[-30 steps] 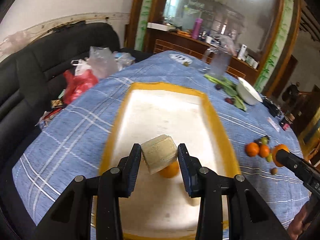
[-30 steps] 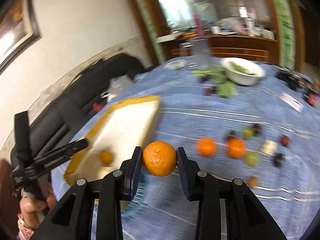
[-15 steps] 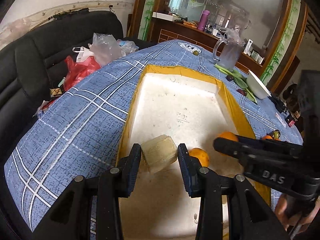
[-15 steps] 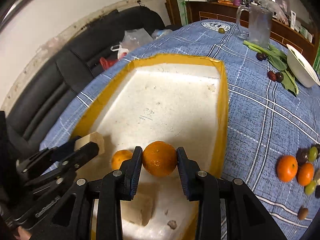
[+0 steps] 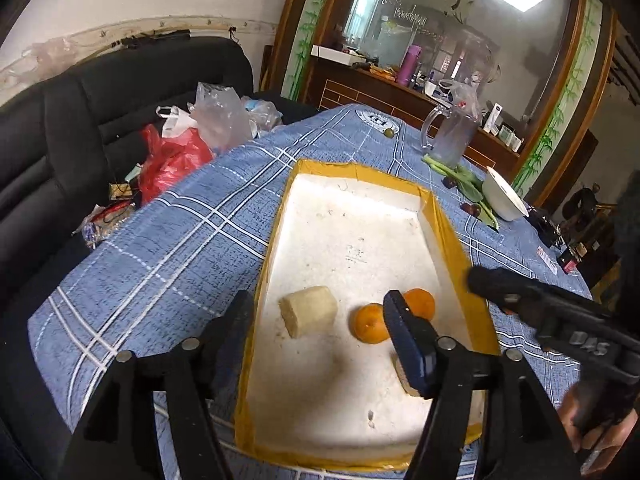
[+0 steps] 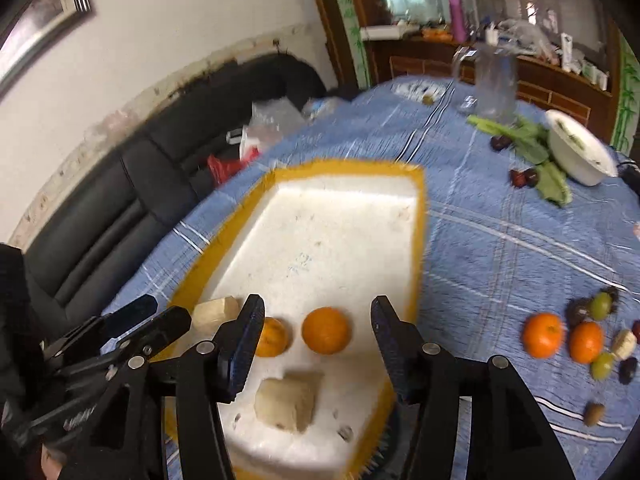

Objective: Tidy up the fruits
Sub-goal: 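Place the cube and mandarin in the tray, opening both grippers, then grasp a mandarin with the left gripper while the right gripper grasps the brown kiwi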

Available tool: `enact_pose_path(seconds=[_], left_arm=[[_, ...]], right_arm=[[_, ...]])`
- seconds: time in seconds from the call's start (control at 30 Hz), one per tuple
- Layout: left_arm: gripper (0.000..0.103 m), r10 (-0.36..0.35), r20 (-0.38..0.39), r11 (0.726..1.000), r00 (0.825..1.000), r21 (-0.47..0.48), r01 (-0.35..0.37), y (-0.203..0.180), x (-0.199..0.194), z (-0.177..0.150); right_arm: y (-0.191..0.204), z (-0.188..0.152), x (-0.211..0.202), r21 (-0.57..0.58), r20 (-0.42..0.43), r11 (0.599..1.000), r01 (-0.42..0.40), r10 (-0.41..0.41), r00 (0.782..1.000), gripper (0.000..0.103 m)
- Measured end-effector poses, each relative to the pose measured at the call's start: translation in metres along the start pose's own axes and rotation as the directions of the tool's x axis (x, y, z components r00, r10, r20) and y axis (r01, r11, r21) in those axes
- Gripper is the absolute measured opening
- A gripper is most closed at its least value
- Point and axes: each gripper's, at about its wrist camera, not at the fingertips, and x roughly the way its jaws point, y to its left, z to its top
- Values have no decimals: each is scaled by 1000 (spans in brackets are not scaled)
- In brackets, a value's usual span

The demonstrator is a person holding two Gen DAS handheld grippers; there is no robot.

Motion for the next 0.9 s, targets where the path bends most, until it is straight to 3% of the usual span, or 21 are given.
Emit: enact_pose_path(seconds=[0.17,0.4,0.63,0.9], left_arm=[[72,31,24,994,999,104,-33,-33,-13,-6],[78,46,68,969,997,241,-61,-76,-27,-19],[79,34,75,948,997,313,-55,-107,-38,-28],[82,36,83,918,996,391,-65,-136,-44,-40]], right_arm=[[-25,-22,-52,4,82,997,75,-75,994,70],[-80,-64,-107,73,121,974,215,-222,967,72],[-122,-91,-136,171,122,951,258,-280,952,72],[-137,-104,-151,205,134,945,255,-286,949,75]])
